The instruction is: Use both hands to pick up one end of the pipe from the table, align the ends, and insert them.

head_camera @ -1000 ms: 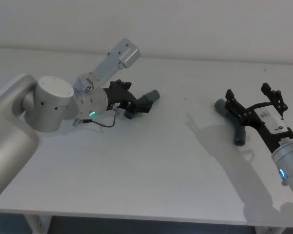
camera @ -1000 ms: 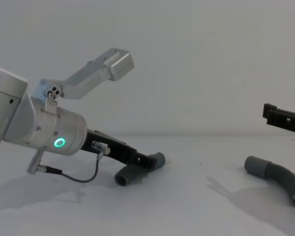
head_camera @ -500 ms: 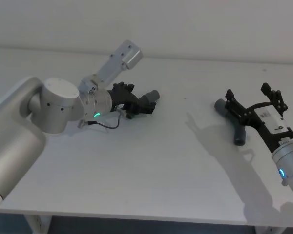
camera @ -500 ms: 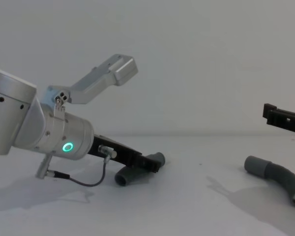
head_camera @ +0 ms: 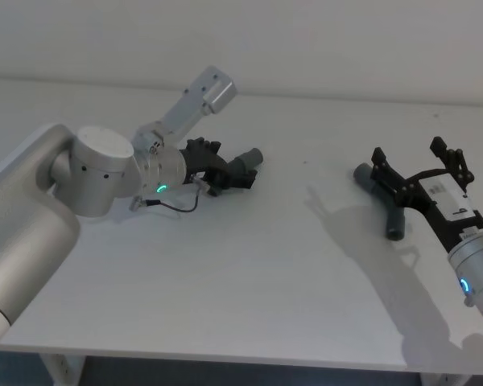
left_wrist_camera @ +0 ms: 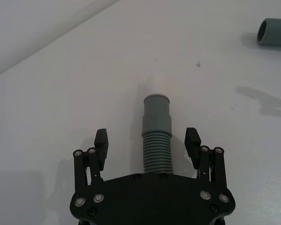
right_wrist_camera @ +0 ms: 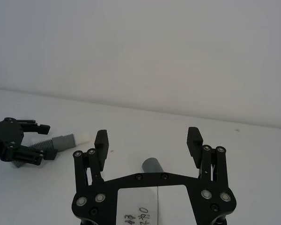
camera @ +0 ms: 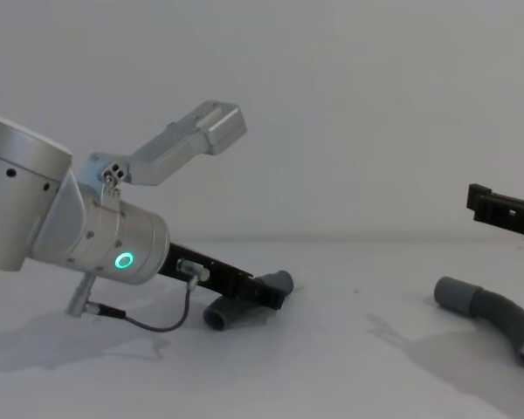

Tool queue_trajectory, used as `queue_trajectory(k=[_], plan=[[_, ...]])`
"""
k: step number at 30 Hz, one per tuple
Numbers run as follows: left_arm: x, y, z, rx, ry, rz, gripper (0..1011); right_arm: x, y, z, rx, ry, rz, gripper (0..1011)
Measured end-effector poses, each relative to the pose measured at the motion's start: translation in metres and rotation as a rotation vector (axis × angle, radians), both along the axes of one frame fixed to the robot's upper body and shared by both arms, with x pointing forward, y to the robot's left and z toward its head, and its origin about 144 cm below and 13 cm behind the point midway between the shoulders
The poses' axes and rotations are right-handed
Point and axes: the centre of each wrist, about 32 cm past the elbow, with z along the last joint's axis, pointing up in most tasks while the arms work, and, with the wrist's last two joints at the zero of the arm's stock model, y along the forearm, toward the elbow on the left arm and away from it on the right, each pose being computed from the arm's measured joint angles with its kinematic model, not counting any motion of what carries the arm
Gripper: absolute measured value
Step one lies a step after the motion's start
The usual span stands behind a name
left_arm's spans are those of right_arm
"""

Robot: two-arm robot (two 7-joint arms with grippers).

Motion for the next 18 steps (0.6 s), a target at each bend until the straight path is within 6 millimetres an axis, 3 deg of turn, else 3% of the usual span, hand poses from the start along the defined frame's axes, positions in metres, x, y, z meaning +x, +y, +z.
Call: queue_trajectory(k=[18], plan=[[-0.0004,-0.0003,0.0006,0.002,0.018,0.005,970,0.0000,0.0000,0.0000,0.000,0.000,0.000,1000]])
